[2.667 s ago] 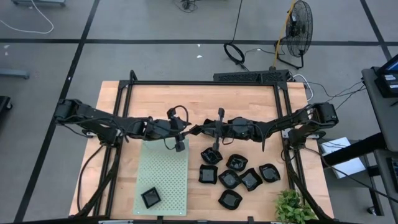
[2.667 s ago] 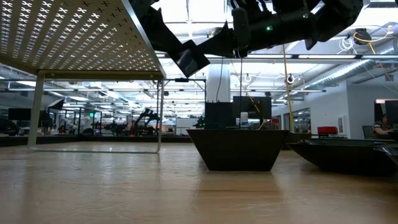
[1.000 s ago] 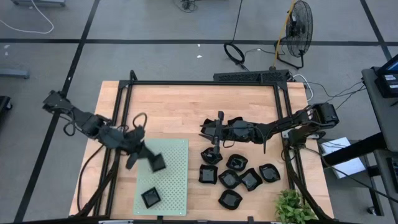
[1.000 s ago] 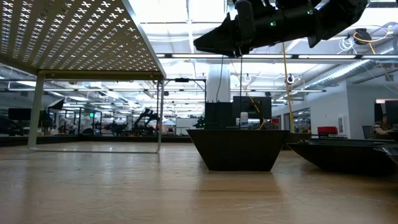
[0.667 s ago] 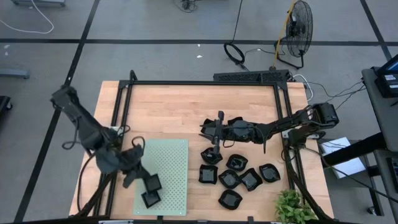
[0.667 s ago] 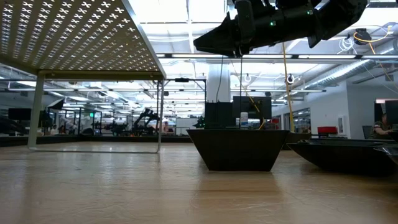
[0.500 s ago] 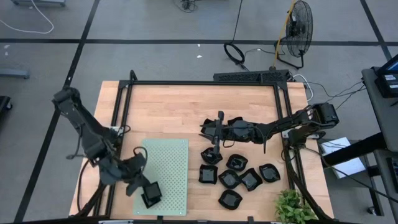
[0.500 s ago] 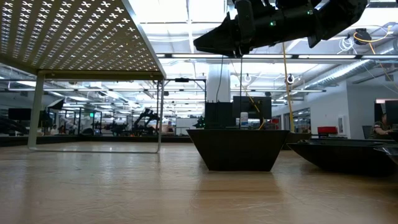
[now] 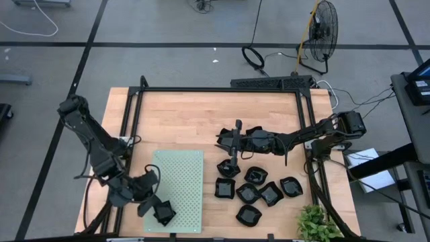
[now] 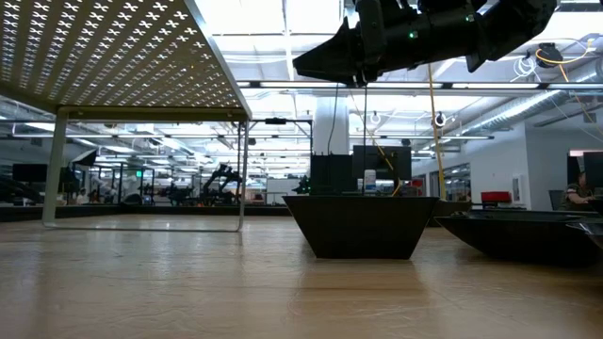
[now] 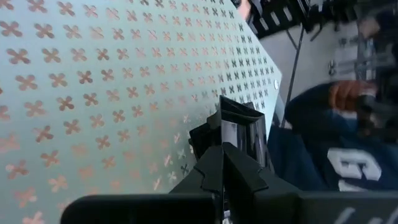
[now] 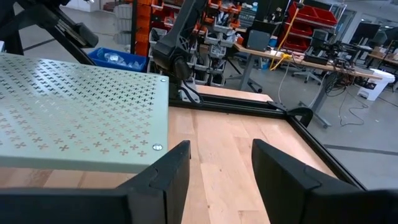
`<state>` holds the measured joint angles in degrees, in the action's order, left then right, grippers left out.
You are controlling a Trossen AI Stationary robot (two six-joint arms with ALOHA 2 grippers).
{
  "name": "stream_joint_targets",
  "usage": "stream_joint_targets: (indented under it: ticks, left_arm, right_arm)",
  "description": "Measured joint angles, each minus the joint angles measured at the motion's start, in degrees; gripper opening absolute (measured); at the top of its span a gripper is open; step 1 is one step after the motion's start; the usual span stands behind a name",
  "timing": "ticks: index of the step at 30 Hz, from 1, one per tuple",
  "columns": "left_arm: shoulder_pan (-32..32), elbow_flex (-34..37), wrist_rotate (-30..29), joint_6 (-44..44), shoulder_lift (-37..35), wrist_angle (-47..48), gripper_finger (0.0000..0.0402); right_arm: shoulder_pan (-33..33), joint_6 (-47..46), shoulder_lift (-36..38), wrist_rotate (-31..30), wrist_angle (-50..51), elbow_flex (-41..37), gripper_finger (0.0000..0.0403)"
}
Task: Pick & Place Mini shaped plates
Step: Stack the square plate on top of the other square plates on the shelf
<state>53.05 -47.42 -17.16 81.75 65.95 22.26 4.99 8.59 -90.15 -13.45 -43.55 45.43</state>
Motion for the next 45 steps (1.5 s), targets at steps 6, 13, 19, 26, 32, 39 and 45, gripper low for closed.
stream_joint_targets:
  ticks: [6, 13, 19, 26, 32, 39, 45]
  left_arm:
    - [0.3, 0.0, 0.6, -2.2, 0.0, 0.0, 0.0022]
    - [0.3, 0.0, 0.6, -5.5, 0.0, 0.3, 0.0054]
    - [0.3, 0.0, 0.6, -7.1, 0.0, 0.2, 0.0095]
    - [0.3, 0.1, 0.7, -12.5, 0.0, -3.1, 0.0133]
    - [0.3, 0.1, 0.7, -16.9, 0.0, -5.5, 0.0147]
    - [0.3, 0.1, 1.2, -18.5, 0.0, -5.5, 0.0147]
    - [0.8, 0.1, 1.2, -18.6, 0.0, -7.6, 0.0147]
  right_arm:
    - [0.0, 0.0, 0.0, 0.0, 0.0, 0.0, 0.0156]
    - [0.0, 0.0, 0.0, 0.0, 0.0, 0.0, 0.0155]
    - [0.0, 0.0, 0.0, 0.0, 0.0, 0.0, 0.0155]
    - [0.0, 0.0, 0.0, 0.0, 0.0, 0.0, 0.0155]
    - [0.0, 0.0, 0.0, 0.0, 0.0, 0.0, 0.0155]
    - [0.0, 0.0, 0.0, 0.0, 0.0, 0.0, 0.0155]
    - [0.0, 0.0, 0.0, 0.0, 0.0, 0.0, 0.0155]
